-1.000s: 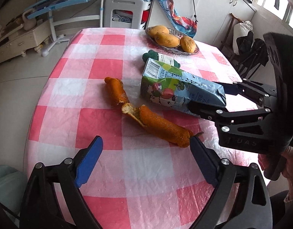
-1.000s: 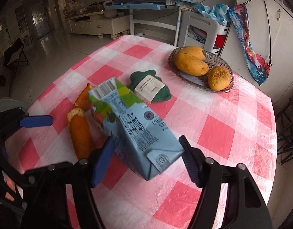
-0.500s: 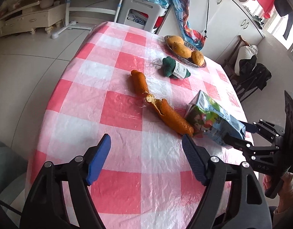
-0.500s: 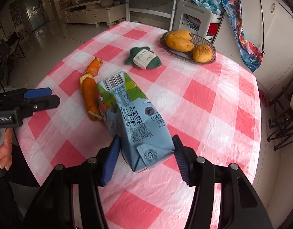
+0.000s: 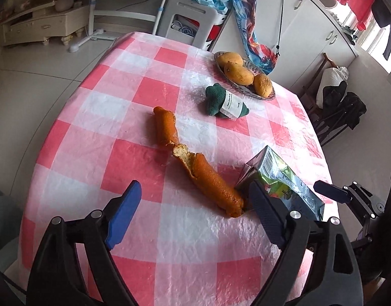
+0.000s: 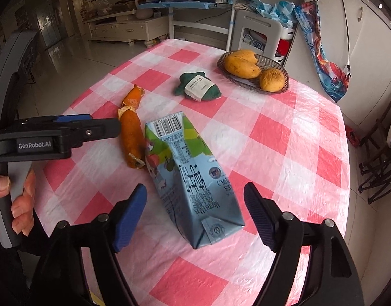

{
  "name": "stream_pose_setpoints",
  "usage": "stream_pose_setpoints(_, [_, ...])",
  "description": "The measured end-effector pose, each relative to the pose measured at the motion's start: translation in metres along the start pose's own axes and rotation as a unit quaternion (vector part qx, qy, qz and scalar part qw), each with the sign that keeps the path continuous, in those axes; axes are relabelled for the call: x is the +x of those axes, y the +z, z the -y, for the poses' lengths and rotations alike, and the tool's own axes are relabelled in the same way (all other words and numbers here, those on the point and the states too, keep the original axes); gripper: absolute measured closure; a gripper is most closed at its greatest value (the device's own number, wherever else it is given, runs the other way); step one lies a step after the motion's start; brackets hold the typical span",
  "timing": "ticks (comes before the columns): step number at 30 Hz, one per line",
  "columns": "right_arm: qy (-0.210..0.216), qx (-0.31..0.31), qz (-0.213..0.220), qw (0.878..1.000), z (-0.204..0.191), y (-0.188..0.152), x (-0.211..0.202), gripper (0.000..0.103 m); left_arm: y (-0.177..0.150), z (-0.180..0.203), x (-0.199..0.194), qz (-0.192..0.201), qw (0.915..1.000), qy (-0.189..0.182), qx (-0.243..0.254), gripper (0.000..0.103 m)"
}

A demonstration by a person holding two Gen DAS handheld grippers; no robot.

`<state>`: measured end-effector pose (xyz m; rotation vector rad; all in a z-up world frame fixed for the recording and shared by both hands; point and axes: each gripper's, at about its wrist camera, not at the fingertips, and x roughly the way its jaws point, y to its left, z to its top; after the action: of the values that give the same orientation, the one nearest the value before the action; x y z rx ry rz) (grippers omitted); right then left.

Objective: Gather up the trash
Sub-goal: 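Grasp the broken orange sweet potato with the left gripper while the right holds the carton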

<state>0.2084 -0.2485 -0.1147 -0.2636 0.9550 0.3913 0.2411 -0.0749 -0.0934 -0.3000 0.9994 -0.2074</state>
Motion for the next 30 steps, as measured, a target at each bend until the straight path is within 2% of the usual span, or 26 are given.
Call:
stream_pose_setpoints(4, [-0.005, -0.017, -0.015, 1.000, -0.004, 0.000, 0.012, 0.027, 0.000, 0.008, 0.014, -0.016, 0.9996, 0.011, 0.022, 0.020])
stream_pose_setpoints(7, [-0.014, -0.002, -0.030, 0.999, 0.004, -0.001, 0.018, 0.027, -0.001, 0.013, 0.017, -0.019, 0.9987, 0.001, 0.047, 0.023])
stream_pose_setpoints(8, [-0.015, 0.009, -0.033, 0.999, 0.008, -0.001, 0.020, 0.027, -0.002, 0.015, 0.018, -0.021, 0.9981, -0.008, 0.058, 0.027])
stream_pose_setpoints(9, [-0.013, 0.023, -0.034, 0.999, 0.014, -0.001, 0.020, 0.028, -0.004, 0.018, 0.018, -0.025, 0.9971, -0.016, 0.070, 0.039])
stream_pose_setpoints(10, [-0.014, 0.040, -0.035, 0.999, 0.019, -0.001, 0.020, 0.030, -0.006, 0.021, 0.017, -0.030, 0.9958, -0.024, 0.083, 0.050])
stream_pose_setpoints(13, [-0.004, 0.075, -0.039, 0.996, 0.031, -0.003, 0.019, 0.040, -0.014, 0.027, 0.015, -0.048, 0.9917, -0.044, 0.111, 0.072])
stream_pose_setpoints(15, [-0.003, 0.079, -0.041, 0.996, 0.030, -0.005, 0.017, 0.043, -0.019, 0.026, 0.012, -0.058, 0.9900, -0.049, 0.119, 0.078])
stream_pose_setpoints(17, [0.010, 0.082, -0.046, 0.996, 0.028, -0.007, 0.014, 0.047, -0.023, 0.023, 0.007, -0.063, 0.9892, -0.050, 0.123, 0.079])
stream_pose_setpoints(20, [0.027, 0.080, -0.055, 0.995, 0.019, -0.012, 0.008, 0.047, -0.029, 0.016, -0.004, -0.067, 0.9887, -0.049, 0.125, 0.080])
stream_pose_setpoints(24, [0.051, 0.080, -0.058, 0.994, 0.009, -0.019, -0.003, 0.047, -0.035, 0.002, -0.024, -0.063, 0.9894, -0.026, 0.128, 0.080])
stream_pose_setpoints(27, [0.050, 0.081, -0.049, 0.994, 0.006, -0.020, -0.011, 0.047, -0.033, -0.011, -0.038, -0.052, 0.9927, -0.027, 0.105, 0.079])
stream_pose_setpoints(29, [0.046, 0.086, -0.045, 0.994, 0.007, -0.018, -0.012, 0.047, -0.030, -0.019, -0.040, -0.046, 0.9950, -0.040, 0.079, 0.069])
stream_pose_setpoints(30, [0.044, 0.087, -0.044, 0.994, 0.007, -0.017, -0.011, 0.047, -0.028, -0.021, -0.040, -0.039, 0.9960, -0.049, 0.063, 0.059])
